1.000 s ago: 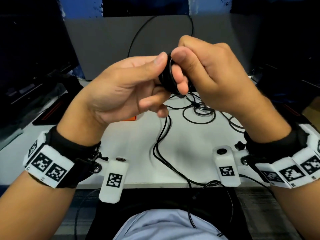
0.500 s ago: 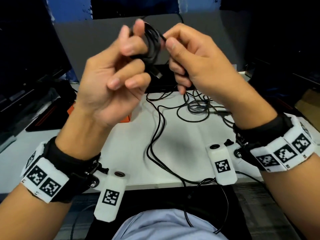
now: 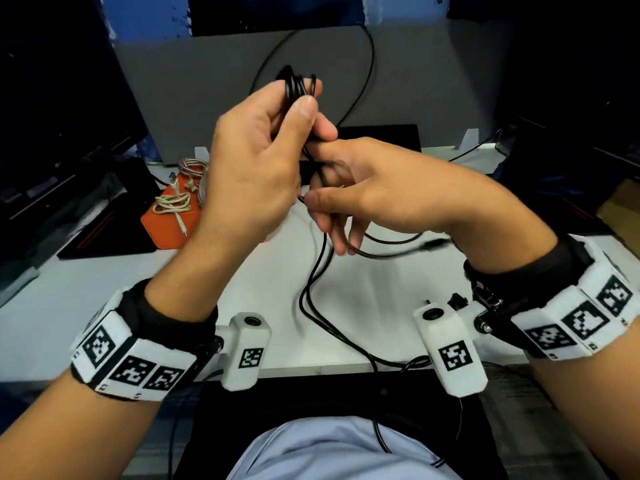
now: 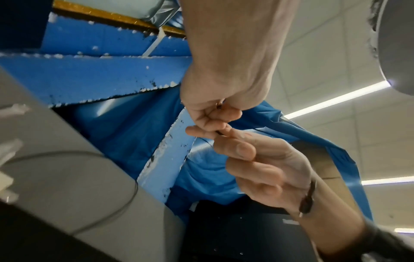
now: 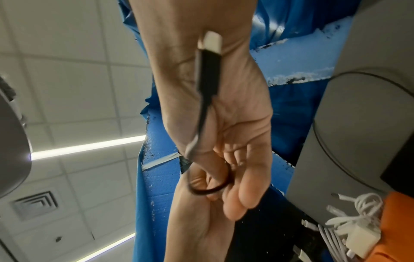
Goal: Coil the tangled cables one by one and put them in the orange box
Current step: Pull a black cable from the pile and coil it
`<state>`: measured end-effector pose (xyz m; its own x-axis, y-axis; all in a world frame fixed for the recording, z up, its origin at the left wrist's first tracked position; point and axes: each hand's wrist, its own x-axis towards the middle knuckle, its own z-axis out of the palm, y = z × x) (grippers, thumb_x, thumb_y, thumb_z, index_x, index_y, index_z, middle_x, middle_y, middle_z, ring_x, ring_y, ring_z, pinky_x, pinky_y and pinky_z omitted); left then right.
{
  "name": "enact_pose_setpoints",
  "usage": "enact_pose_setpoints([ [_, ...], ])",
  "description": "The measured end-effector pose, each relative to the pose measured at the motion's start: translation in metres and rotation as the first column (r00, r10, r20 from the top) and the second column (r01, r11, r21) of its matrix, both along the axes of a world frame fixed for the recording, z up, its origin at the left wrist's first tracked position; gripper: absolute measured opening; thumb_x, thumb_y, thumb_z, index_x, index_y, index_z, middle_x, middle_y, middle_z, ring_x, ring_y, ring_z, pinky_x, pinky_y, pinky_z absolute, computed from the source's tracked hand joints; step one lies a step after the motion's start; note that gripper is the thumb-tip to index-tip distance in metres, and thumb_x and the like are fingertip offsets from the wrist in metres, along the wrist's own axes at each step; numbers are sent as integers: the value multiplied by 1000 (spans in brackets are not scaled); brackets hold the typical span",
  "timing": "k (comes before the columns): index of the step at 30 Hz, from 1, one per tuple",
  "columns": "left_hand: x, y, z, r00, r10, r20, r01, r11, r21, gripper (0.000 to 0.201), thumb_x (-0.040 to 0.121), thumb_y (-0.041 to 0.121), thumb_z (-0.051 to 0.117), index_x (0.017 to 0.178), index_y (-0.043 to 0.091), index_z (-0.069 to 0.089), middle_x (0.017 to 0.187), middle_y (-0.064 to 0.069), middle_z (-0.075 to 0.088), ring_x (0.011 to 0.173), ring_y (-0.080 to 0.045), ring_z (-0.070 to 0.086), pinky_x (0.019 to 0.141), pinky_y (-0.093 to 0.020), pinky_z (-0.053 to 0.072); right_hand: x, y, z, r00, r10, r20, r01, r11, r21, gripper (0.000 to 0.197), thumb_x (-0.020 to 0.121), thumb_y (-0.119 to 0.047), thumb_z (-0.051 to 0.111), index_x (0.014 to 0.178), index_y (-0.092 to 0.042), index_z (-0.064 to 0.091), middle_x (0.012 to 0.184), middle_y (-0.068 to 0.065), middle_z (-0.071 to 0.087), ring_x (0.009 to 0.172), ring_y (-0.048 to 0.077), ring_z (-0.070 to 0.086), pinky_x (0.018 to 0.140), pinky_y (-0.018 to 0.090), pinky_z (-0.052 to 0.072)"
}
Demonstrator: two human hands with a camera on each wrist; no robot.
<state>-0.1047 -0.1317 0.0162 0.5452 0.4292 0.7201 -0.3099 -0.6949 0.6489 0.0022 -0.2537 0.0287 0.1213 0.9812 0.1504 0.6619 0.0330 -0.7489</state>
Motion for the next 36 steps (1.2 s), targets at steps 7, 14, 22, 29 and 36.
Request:
enact_pose_setpoints([
  [7,-4,2,0,928,371,-34,-288,774,564,25,108,25,45,104,7,61,87,5,64,76,-20,60,68,-44,49,5,-5,4,997,45,-67,-48,998,-44,15,108,-10,52,104,2,60,83,19,71,67,35,74,69,48,60],
  [14,-9,17,9,799,496,-340,-181,738,650,21,108,30,38,103,13,49,88,3,55,76,-25,48,66,-45,37,15,-15,10,987,57,148,-53,998,-29,18,107,-4,48,112,-2,65,69,4,63,56,20,66,59,40,57],
  [22,-24,20,25,865,-315,-390,294,949,-112,45,111,39,33,92,19,67,69,3,41,53,-19,24,48,-28,34,18,-10,15,1000,-12,8,9,950,311,25,112,-22,43,91,-20,57,69,3,45,53,15,31,45,29,26],
  [29,-34,22,28,814,-410,-411,395,910,-124,34,105,39,43,85,17,58,69,3,39,50,-15,28,50,-30,36,15,-4,11,993,-114,0,103,896,433,24,112,-27,41,89,-22,45,62,-12,44,52,11,34,48,25,31],
  [36,-27,14,25,756,-610,-237,510,776,-370,34,110,32,32,83,18,46,71,4,40,46,-8,28,52,-28,37,6,-1,8,954,-268,134,169,850,499,31,112,-39,37,128,-17,51,72,-37,56,64,-1,52,66,16,38],
])
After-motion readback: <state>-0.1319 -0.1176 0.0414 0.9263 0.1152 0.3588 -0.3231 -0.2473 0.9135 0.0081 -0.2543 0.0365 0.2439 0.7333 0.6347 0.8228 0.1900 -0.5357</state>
